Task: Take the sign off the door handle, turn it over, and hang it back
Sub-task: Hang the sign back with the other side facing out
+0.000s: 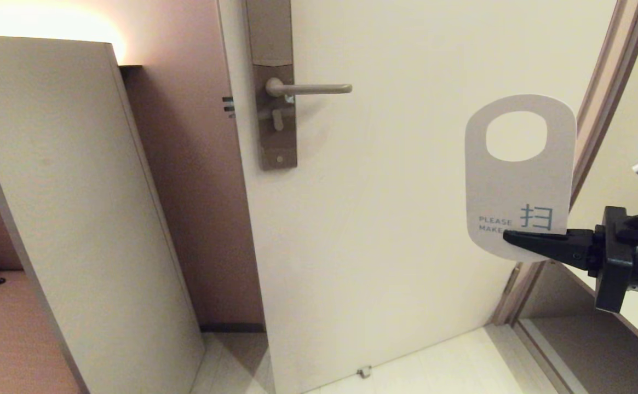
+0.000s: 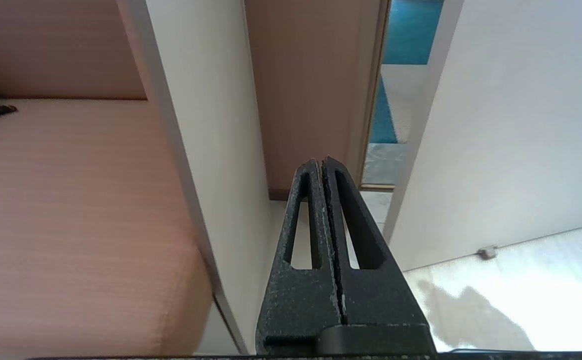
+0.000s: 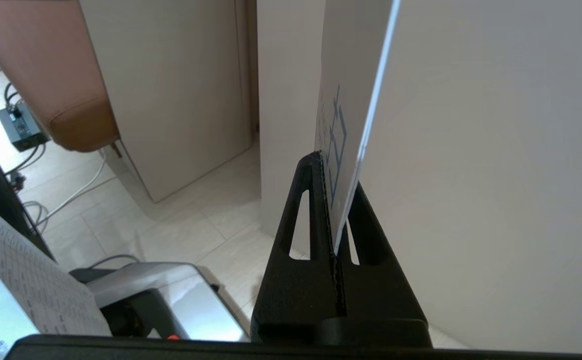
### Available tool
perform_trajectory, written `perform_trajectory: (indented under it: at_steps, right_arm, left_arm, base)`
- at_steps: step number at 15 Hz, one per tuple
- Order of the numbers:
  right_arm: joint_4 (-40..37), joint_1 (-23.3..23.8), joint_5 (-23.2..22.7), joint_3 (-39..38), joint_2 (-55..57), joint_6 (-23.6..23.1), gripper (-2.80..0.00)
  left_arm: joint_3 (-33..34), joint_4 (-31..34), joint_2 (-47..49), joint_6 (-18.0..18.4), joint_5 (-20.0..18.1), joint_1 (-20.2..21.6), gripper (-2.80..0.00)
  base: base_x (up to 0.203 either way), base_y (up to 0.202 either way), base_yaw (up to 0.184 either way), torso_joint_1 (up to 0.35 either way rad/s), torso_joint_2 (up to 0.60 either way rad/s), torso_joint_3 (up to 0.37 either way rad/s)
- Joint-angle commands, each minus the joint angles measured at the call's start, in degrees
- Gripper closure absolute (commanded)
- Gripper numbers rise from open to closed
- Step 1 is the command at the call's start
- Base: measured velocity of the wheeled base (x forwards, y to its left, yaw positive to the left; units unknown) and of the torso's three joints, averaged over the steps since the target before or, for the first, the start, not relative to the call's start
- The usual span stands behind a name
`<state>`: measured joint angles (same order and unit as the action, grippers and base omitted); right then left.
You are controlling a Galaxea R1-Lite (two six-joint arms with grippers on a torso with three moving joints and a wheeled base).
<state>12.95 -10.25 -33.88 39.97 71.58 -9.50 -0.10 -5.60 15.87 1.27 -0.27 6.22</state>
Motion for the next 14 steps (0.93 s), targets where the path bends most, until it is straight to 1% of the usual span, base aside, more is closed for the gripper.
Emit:
perform_trajectory:
  at_steps: [1, 3, 5, 8, 9, 10, 11, 13, 14]
  right_arm:
    - [0.1, 0.1, -0.2, 0.4, 0.0, -0.1, 0.0]
    - [0.1, 0.1, -0.1, 0.5, 0.0, -0.1, 0.0]
    - [0.1, 0.1, -0.2, 0.8, -0.1, -0.1, 0.0]
    - [0.1, 0.1, -0.1, 1.1, -0.2, -0.1, 0.0]
    - [0.1, 0.1, -0.2, 1.2, -0.2, -0.2, 0.0]
    - [0.1, 0.1, -0.2, 1.2, -0.2, -0.2, 0.0]
    - [0.1, 0.1, -0.2, 1.2, -0.1, -0.2, 0.0]
    - [0.1, 0.1, -0.2, 1.1, -0.1, -0.2, 0.0]
    - [0.1, 0.1, -0.2, 1.2, -0.1, -0.2, 0.0]
  left_arm:
    - [0.0, 0.0, 0.3, -0.3, -1.0, 0.0, 0.0]
    - [0.0, 0.3, 0.3, -0.3, -2.4, 0.0, 0.0]
    - [0.0, 0.2, 0.3, -0.2, -2.4, 0.0, 0.0]
    - [0.0, 0.3, 0.2, 0.7, -3.7, -0.5, 0.0]
    - [0.0, 0.3, 0.1, 0.8, -3.7, -1.9, 0.0]
    - [0.0, 0.3, -1.4, 0.7, -3.7, -5.2, 0.0]
    - [0.0, 0.3, -3.7, 0.5, -3.7, -7.7, 0.0]
    - [0.0, 0.3, -6.6, -1.2, -3.7, -7.3, 0.0]
    - [0.0, 0.3, -9.4, -2.8, -3.7, -6.9, 0.0]
  base:
    - [0.0, 0.0, 0.0, 0.0, 0.0, 0.0]
    - [0.0, 0.0, 0.0, 0.0, 0.0, 0.0]
    - [0.0, 0.0, 0.0, 0.0, 0.0, 0.0]
    - [0.0, 0.0, 0.0, 0.0, 0.0, 0.0]
    - [0.0, 0.0, 0.0, 0.0, 0.0, 0.0]
    - [0.0, 0.0, 0.0, 0.0, 0.0, 0.0]
    - [0.0, 0.0, 0.0, 0.0, 0.0, 0.0]
    - [0.0, 0.0, 0.0, 0.0, 0.0, 0.0]
    - [0.0, 0.0, 0.0, 0.0, 0.0, 0.0]
